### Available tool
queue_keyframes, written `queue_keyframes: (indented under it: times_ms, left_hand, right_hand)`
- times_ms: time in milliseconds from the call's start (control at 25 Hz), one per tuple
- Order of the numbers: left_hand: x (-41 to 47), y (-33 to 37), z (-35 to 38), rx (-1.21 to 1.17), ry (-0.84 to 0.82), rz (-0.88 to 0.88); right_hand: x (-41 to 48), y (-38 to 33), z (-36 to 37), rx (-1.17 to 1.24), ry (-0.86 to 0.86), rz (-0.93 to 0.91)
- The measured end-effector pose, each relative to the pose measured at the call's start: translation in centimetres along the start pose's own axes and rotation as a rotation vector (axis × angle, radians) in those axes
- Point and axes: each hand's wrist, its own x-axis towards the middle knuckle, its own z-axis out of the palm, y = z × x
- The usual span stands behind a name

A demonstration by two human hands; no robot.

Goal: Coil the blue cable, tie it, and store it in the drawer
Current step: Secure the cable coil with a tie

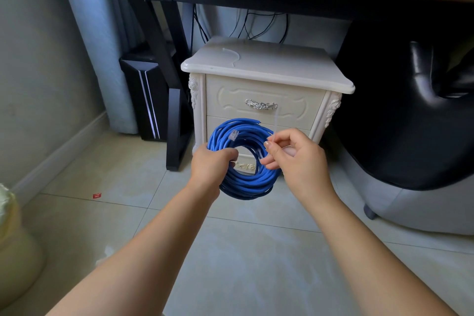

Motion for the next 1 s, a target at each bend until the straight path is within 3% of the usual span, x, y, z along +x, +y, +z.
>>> queue_keyframes:
  times_ms: [440,600,800,1000]
  left_hand:
    - [0.0,0.0,0.6,-0.023,-0.060,0.019]
    - [-0.1,-0.1,0.6,-0.015,-0.191,-0.004]
    - [-0.2,0.4,0.2,-0.044,-0.359,0.057]
    - [0.0,0.2,0.2,-0.111,-0.425,0.134]
  right_hand:
    - [0.8,1.8,1.4,0.015,-0.034,0.070]
    - [1.0,2.8,1.7,-0.177,-0.007,-0.089]
    - [0.5,3.3,1.3,-0.212,-0.006,-0.338]
    - [-0.1,3.3,1.2,-0.170,0.033,-0.367]
